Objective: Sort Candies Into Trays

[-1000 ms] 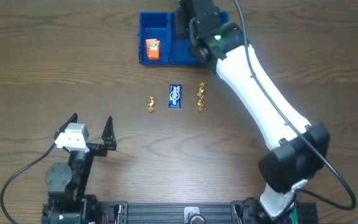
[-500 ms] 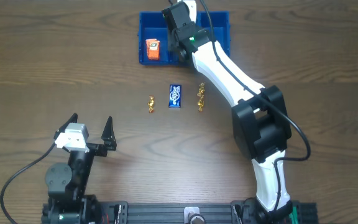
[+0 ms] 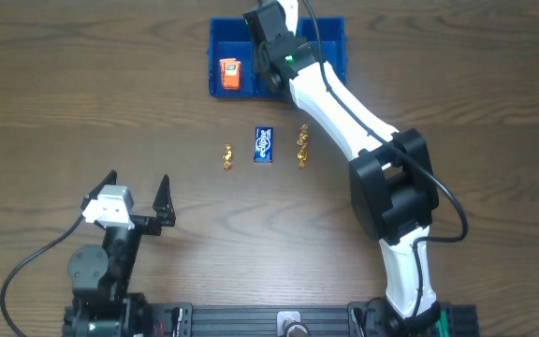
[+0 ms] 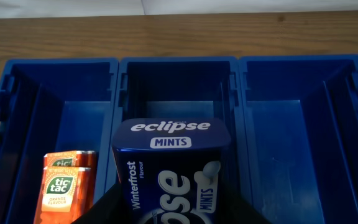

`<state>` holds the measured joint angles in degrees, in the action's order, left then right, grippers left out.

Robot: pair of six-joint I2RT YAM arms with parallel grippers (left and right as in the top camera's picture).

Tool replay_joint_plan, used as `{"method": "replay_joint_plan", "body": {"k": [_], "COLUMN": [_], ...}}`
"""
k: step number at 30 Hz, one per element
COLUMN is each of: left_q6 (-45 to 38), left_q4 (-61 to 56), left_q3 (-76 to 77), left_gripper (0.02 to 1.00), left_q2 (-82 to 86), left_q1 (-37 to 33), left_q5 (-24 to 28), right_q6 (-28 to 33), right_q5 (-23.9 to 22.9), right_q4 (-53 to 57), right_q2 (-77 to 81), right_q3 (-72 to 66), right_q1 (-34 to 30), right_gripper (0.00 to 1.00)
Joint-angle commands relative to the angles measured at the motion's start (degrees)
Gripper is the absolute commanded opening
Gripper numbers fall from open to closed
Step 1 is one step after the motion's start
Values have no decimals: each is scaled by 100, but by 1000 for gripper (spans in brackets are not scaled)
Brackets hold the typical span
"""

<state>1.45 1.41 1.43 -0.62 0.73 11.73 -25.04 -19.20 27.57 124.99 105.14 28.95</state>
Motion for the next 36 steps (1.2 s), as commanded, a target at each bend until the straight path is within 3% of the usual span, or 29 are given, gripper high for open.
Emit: {"method": "replay_joint_plan", "body": {"k": [1,3,4,5,7,16,22,30,36], "left_q6": [-20,-20,-20,-20,-20,-20,-20,-20,-20], "left_q4": [179,179,179,179,179,179,179,179,179], "left_q3": [-116,-116,-116,-116,-116,-116,-116,-116,-116], "left_gripper": [998,998,998,998,998,998,998,998,998], "left_q2": [26,26,26,26,26,26,26,28,26], "left_q1": [-35,-35,-35,-35,-35,-35,-35,-35,-35], "left_q5": [103,103,103,103,101,101,103,103,101], "right_q6": [-22,-22,-20,-15,-4,-7,-55,-966,-1464], "right_q5": [-199,-240,-243,-243,-240,7,282,444,544], "right_q4": [-7,-4,-7,-2,15,35,802,2999,2957], "right_q2": [-68,-68,-68,-68,-68,-72,-468,-890,-662], "right_q3": [26,26,26,26,26,33,81,-20,-647], "right_q1": [-9,-7,-7,-7,-7,-2,109,708,872], "right_gripper": [176,226,314,511,1000,1000,1000,1000,1000]}}
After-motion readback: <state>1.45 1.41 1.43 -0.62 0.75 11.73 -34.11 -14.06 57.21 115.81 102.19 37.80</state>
